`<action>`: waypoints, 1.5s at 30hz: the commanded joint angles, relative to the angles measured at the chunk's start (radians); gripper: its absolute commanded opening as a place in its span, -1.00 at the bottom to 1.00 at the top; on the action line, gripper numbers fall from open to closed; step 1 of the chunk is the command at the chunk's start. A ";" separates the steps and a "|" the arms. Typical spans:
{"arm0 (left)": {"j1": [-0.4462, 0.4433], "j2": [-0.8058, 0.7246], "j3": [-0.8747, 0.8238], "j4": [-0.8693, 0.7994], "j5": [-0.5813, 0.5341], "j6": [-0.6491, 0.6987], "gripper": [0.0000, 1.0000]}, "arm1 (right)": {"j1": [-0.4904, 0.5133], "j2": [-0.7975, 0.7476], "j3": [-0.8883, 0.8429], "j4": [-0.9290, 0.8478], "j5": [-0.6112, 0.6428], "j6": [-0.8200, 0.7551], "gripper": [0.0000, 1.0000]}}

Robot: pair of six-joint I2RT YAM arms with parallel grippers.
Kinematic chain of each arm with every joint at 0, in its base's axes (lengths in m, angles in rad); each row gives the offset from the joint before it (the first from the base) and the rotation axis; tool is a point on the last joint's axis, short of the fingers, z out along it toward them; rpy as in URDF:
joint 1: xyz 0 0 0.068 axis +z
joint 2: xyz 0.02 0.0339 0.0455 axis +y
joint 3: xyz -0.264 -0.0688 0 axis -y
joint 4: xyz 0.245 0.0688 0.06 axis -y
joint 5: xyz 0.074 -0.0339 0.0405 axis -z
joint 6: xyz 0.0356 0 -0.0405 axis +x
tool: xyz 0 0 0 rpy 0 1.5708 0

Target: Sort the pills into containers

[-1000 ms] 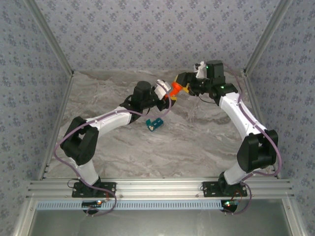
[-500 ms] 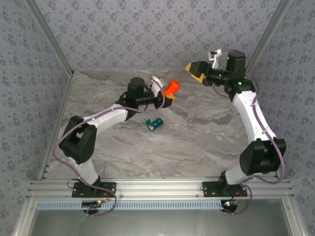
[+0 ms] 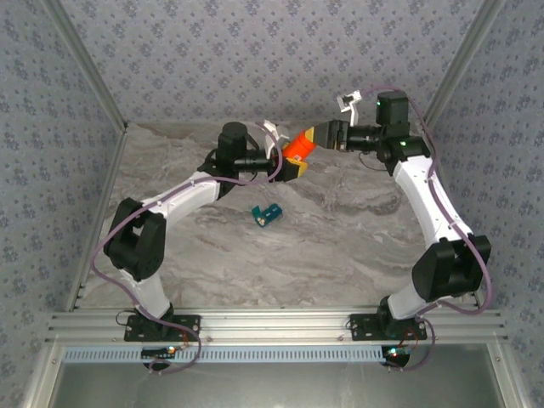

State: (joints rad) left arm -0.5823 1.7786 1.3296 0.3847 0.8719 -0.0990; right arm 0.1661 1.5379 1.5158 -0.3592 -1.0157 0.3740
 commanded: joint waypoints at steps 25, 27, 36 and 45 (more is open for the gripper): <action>-0.024 -0.028 -0.008 0.022 -0.141 0.062 -1.00 | 0.091 0.023 -0.069 0.029 0.173 0.174 -0.25; -0.050 -0.046 -0.027 0.011 -0.217 0.131 -1.00 | 0.110 0.012 -0.112 0.077 0.237 0.261 -0.25; -0.149 -0.074 -0.041 -0.115 -0.398 0.366 -1.00 | 0.171 -0.018 -0.219 0.210 0.364 0.492 -0.25; -0.134 -0.065 -0.055 -0.050 -0.381 0.284 -1.00 | 0.160 -0.025 -0.182 0.167 0.356 0.473 -0.09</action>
State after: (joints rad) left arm -0.6632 1.7592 1.2648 0.2268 0.4034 0.1814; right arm 0.2775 1.5261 1.3102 -0.1814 -0.6064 0.8581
